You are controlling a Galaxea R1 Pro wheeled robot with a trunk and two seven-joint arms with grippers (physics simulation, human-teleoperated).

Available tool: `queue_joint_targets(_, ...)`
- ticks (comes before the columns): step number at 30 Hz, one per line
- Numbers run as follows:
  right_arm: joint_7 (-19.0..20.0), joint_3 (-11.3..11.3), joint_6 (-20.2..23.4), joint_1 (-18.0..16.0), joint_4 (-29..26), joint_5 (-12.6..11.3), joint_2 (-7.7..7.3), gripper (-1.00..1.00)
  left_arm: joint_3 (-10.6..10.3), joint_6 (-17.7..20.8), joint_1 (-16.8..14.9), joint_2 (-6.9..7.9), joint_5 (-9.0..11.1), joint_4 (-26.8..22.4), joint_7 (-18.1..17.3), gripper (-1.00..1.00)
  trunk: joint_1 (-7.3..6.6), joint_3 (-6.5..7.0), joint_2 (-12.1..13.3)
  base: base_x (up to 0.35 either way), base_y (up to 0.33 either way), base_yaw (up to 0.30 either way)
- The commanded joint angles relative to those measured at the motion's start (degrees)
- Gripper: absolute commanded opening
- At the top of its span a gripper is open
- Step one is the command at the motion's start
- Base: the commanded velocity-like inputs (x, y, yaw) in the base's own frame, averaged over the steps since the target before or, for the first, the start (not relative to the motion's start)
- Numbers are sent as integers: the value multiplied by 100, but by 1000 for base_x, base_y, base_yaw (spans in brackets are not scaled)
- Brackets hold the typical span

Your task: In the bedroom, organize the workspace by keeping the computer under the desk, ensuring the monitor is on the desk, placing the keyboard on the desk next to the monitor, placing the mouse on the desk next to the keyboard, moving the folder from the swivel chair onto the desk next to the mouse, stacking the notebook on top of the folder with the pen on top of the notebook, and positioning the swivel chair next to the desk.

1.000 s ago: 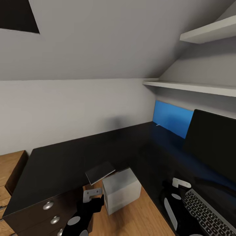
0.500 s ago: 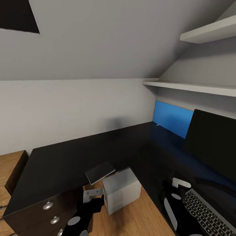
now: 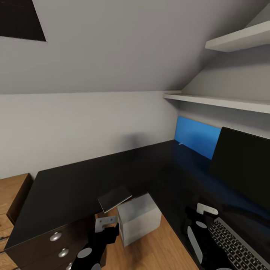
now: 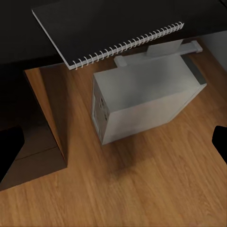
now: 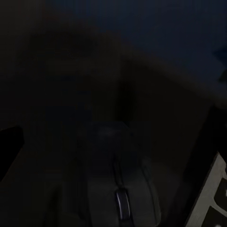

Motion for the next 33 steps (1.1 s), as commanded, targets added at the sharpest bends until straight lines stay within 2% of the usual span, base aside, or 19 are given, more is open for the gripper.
queue_joint_targets(1, -12, -5, 26, -3, -14, -27, 3, 100, -8, 10, -5, 1, 58, -7, 55, 100, 0, -7, -4, 0, 0, 0)
queue_joint_targets(12, -28, -4, 16, -3, -242, -45, 40, 100, -8, 19, -5, 1, 59, 9, 50, 100, 0, -7, -4, 0, 0, 0)
queue_joint_targets(17, -52, 110, 24, -1, -434, -45, 227, 100, -8, 14, -5, -7, 47, 271, 43, 100, 0, -7, -4, 0, 0, 98)
queue_joint_targets(23, -60, 242, 27, 6, -456, -42, 294, 100, -8, 1, -7, -3, 53, 518, 35, 100, 0, -7, -4, 0, 0, 252)
queue_joint_targets(25, -60, 280, 30, 6, -457, -42, 300, 100, -4, -19, -6, 8, 49, 925, 35, 100, 0, -7, -4, 0, 0, 275)
queue_joint_targets(27, -64, 323, 33, 6, -454, -43, 304, 100, 1, -100, -7, 14, 41, 1642, 28, 100, 0, -7, -4, 0, 0, 277)
queue_joint_targets(29, -67, 351, 33, 6, -452, -43, 317, 100, 7, -360, -6, 21, 36, 2222, 20, 100, 0, -7, -4, 0, 0, 278)
queue_joint_targets(31, -68, 385, 34, 6, -450, -40, 373, 100, 42, -1055, -6, 41, 30, 2925, 10, 100, 0, -7, -4, 0, 0, 279)
queue_joint_targets(33, -69, 407, 34, 6, -446, -36, 433, 100, 80, -1771, -6, 113, 27, 3373, -1, 100, 0, -7, -4, 0, 0, 279)
